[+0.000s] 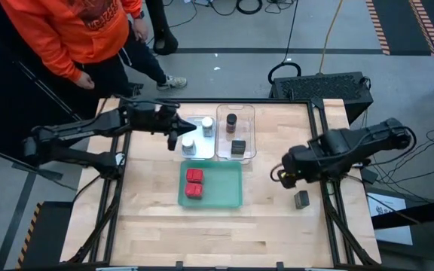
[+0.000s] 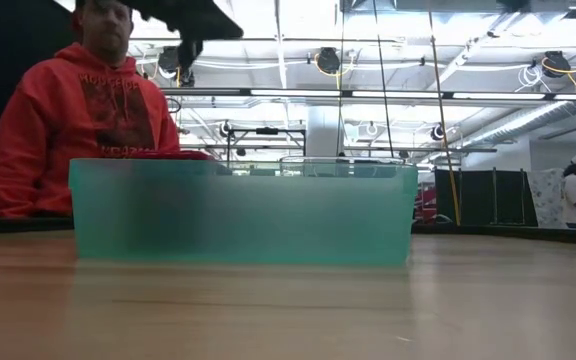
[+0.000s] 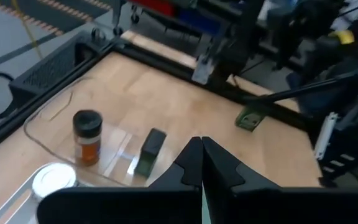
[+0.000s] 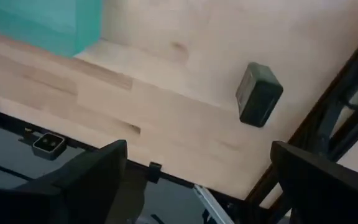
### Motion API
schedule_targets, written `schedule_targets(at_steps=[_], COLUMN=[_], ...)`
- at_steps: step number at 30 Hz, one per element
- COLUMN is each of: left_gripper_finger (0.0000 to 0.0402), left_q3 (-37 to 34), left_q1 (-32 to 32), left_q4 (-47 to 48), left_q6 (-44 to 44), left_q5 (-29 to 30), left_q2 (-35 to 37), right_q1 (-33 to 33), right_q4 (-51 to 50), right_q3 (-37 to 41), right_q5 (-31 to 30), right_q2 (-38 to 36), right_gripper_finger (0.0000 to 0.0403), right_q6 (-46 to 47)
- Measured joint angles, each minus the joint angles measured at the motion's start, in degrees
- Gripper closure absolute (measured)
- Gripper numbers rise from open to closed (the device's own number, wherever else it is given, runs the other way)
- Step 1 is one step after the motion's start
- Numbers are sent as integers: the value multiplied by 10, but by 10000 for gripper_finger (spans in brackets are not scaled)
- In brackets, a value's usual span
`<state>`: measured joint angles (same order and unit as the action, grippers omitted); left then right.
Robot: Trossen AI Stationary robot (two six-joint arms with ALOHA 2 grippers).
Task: Sort spices by type
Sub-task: Put the black spice can into the transparent bin
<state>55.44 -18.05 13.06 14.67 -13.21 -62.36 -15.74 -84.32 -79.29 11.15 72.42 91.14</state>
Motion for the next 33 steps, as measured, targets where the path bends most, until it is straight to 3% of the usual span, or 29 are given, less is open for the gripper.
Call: schedule_targets(at_steps=[4, 9, 14, 18, 29, 33], left_gripper_finger=[399, 399, 399, 399, 399, 399], left_q3=[0, 0, 0, 0, 0, 0], left_q1=[17, 40, 59, 66, 73, 73], left_q4=[0, 2, 34, 87, 132, 131], left_q6=[1, 1, 0, 1, 16, 15], left_q5=[5, 48, 77, 115, 142, 159], left_q2=[33, 71, 109, 128, 137, 137], right_q1=[-43, -78, -91, -91, -103, -109], right_q4=[1, 13, 164, 224, 237, 253], right_q3=[14, 102, 238, 319, 387, 415], right_q5=[-8, 9, 23, 24, 28, 28], right_q2=[-1, -12, -71, -111, -120, -120], right_gripper_finger=[23, 23, 23, 23, 30, 63], right_q6=[45, 77, 95, 117, 119, 119])
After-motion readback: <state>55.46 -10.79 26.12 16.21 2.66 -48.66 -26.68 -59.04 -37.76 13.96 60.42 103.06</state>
